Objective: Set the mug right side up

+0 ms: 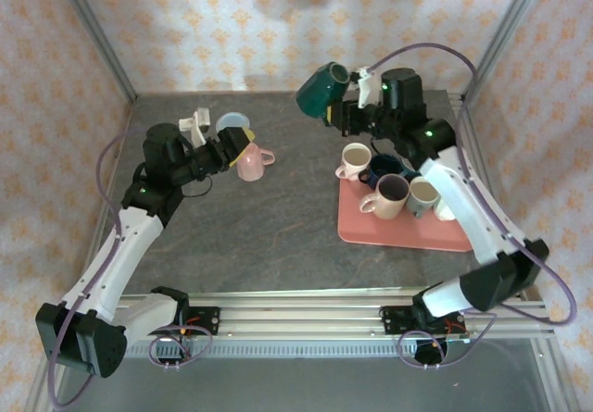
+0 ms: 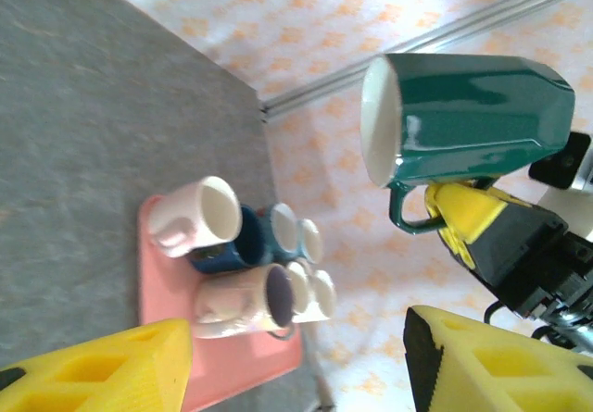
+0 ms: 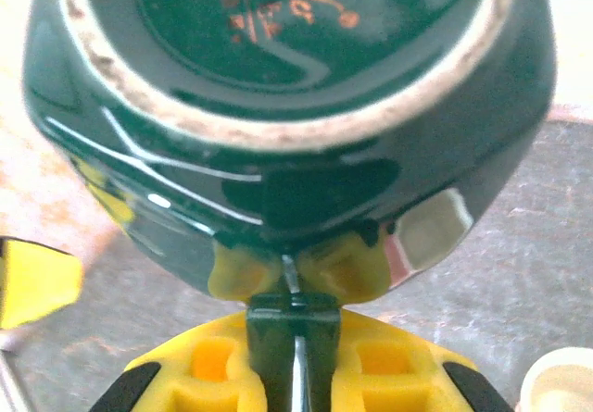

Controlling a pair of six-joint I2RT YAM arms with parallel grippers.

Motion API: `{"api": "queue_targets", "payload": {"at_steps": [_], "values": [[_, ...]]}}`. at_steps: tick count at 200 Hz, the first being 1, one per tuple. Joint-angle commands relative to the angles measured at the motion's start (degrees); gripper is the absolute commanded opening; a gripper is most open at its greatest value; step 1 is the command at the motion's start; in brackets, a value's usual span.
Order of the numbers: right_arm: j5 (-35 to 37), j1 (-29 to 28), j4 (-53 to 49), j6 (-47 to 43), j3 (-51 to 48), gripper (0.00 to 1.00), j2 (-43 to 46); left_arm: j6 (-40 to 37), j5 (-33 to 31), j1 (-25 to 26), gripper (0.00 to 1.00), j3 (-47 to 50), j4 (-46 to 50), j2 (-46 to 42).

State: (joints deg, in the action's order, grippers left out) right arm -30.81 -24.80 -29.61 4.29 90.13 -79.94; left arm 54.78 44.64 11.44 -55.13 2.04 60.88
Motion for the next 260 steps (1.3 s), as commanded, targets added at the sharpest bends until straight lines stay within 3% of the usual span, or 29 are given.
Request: {"api": "queue_targets", "payload": {"at_steps": [1,48,81,133,166,260], "values": [[0.24,-0.43,7.31,15.33,-1.76,0.0,5.85,10.75,1.88,2.67,0.63,1.69,-12.39,-1.38],[-1.67,-0.59,16.49,32.79,-8.17,0.0,11.74,22.93,-7.46,9.83,0.61,4.75,-24.41,-2.17],[-1.08,-1.65,22.94,39.65,-12.51,0.0,14.27,25.26,-15.28,15.11,0.57,4.38,-24.89,-2.62],[1.46,-3.68,25.28,42.63,-14.48,0.0,15.07,29.65,-19.67,20.62,0.55,0.07,-14.19,-0.17],[2.37,-4.21,25.87,44.26,-15.29,0.0,15.07,37.35,-22.2,22.61,0.55,0.36,-15.7,1.62],[3.34,-6.91,26.84,45.64,-15.95,0.0,14.29,46.08,-27.41,26.15,0.5,-1.27,-23.49,6.13]]}}
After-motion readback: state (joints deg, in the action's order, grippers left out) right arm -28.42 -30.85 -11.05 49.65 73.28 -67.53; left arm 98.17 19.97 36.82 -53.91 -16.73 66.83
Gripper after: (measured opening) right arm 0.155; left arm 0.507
